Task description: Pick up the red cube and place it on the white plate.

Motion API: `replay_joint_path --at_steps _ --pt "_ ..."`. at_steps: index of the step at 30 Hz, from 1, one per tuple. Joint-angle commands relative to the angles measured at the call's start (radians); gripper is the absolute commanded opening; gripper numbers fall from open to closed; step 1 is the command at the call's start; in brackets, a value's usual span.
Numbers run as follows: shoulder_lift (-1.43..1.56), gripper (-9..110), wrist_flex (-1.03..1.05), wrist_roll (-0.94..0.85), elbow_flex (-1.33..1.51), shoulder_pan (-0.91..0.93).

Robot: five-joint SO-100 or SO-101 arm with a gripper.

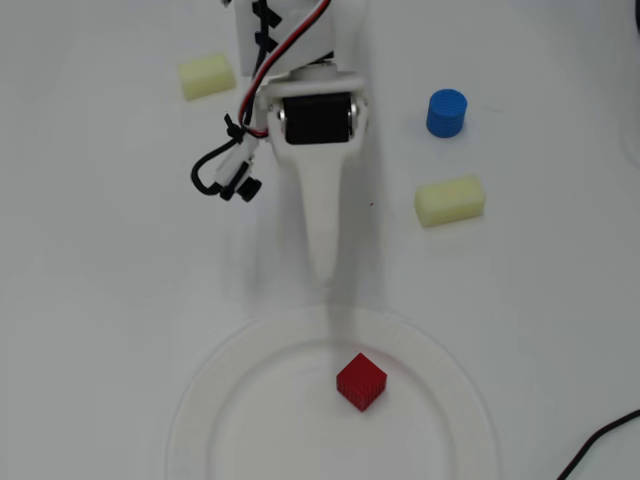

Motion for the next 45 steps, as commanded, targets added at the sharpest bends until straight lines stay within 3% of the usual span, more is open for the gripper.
replay_joint_path --at_steps 1,17,24,27,30,45 --pt "0.224 41 0.109 -0.017 0.069 0.020" --pt "1.549 42 0.664 -0.095 0.864 0.100" --pt "1.549 40 0.686 -0.002 1.037 0.130" --pt "1.551 28 0.706 0.018 1.089 0.060" --pt "1.552 1 0.724 0.040 1.101 0.000" --pt "1.554 0 0.726 0.081 1.111 -0.018"
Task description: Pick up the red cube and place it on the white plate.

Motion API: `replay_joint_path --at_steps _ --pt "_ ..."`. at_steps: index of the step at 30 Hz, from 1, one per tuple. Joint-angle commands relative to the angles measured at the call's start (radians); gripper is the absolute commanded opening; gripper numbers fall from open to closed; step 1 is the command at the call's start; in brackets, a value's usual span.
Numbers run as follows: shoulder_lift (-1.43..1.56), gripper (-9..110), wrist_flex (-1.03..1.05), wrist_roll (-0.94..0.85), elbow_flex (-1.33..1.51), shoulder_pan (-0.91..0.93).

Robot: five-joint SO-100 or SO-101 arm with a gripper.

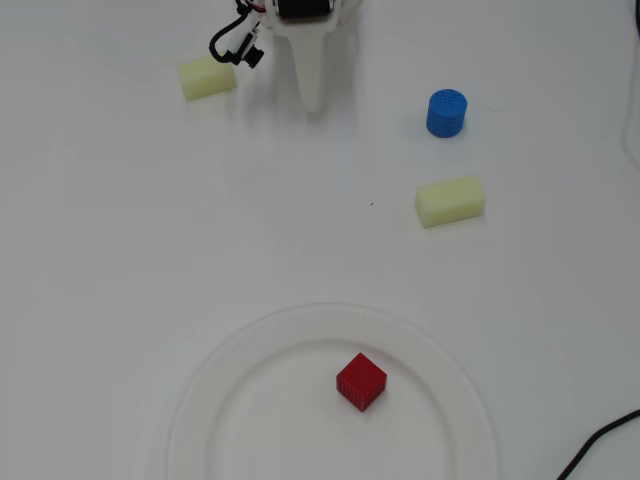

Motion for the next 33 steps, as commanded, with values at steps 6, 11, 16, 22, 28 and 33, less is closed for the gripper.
replay_joint_path --at_steps 6,11,16,22,28,33 --pt "0.009 2 0.005 0.000 0.011 -0.002" --pt "0.009 7 0.005 -0.002 0.011 -0.002" --pt "0.009 7 0.005 -0.002 0.011 -0.002" --pt "0.009 7 0.005 -0.002 0.011 -0.002" --pt "0.009 7 0.005 -0.002 0.011 -0.002" --pt "0.009 7 0.005 -0.002 0.011 -0.002"
